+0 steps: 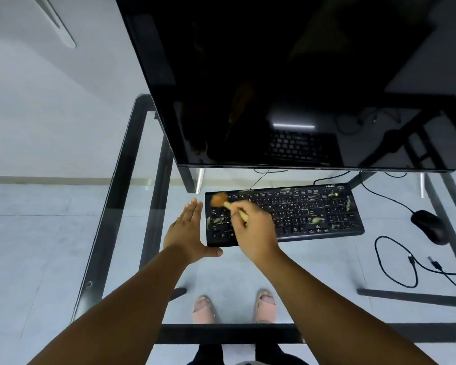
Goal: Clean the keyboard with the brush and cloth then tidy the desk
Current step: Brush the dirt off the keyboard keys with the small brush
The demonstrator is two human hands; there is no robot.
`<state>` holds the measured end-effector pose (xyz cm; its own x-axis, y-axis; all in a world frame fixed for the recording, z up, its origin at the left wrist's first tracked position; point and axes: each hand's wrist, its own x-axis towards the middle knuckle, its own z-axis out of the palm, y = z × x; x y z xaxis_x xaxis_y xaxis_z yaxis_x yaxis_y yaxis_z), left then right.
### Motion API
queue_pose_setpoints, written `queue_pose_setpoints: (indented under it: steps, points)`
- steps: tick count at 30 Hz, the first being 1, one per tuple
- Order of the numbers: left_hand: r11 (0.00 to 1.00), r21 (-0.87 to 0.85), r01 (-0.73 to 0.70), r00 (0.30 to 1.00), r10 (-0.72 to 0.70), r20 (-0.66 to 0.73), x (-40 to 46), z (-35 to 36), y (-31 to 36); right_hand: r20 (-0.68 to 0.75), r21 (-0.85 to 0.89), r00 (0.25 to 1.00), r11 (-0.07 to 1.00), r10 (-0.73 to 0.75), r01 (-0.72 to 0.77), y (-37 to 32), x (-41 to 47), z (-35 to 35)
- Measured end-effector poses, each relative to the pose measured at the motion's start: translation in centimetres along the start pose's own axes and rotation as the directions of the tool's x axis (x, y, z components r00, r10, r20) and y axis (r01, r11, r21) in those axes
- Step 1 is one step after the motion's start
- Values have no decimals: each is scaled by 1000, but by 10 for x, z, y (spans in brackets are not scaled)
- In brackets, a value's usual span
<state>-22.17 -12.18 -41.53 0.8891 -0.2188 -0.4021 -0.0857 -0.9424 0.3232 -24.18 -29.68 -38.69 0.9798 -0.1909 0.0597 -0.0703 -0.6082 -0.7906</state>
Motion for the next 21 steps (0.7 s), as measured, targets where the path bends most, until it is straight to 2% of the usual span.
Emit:
queue_pose_setpoints:
  steps: [2, 3, 5, 6, 7, 10, 12, 13, 14, 16, 18, 20, 21]
  points:
    - [1000, 5, -1, 1000, 1, 5, 0, 0, 0, -135, -30, 990, 998, 50, -54, 4, 0, -1]
    - [1000, 3, 3, 1000, -3, 6, 0, 1, 0, -141, 2, 989, 999, 53, -54, 3, 1, -2]
    - [1000, -5, 9, 1000, -9, 6, 0, 1, 1, -3, 58, 1000, 998, 1, -1, -1, 2, 0]
    - [1000, -7, 9, 1000, -9, 8, 0, 1, 2, 56, 33, 998, 999, -20, 18, -3, 1, 1]
    - [1000, -8, 9, 1000, -9, 10, -1, 0, 2, 48, -13, 999, 1000, -20, 21, -2, 1, 2]
    - [1000, -8, 11, 1000, -11, 20, -1, 0, 2, -145, -41, 988, 997, 54, -60, 2, 5, -3]
    - [1000, -11, 17, 1000, -17, 22, -1, -1, 2, -57, 46, 997, 998, 48, -46, 2, 5, -6]
    - [1000, -11, 18, 1000, -18, 22, -1, -2, 1, 20, 44, 999, 998, 33, -34, 2, 4, -8]
    - [1000, -9, 16, 1000, -16, 25, -1, -2, 0, 32, 17, 999, 1000, 25, -25, 4, 3, -12]
    - [1000, -8, 16, 999, -15, 39, -1, -3, 1, -118, -28, 991, 997, 67, -71, 15, 1, -21]
    - [999, -20, 38, 998, -37, 46, -2, -3, 5, -230, 69, 961, 988, 153, -140, 26, 0, -31]
    - [997, -36, 74, 997, -73, 31, -1, -5, 10, -141, 130, 979, 983, 148, -130, 30, 0, -37]
    - [995, -41, 88, 996, -87, 21, 0, -6, 13, -101, 96, 987, 989, 126, -116, 30, -2, -40]
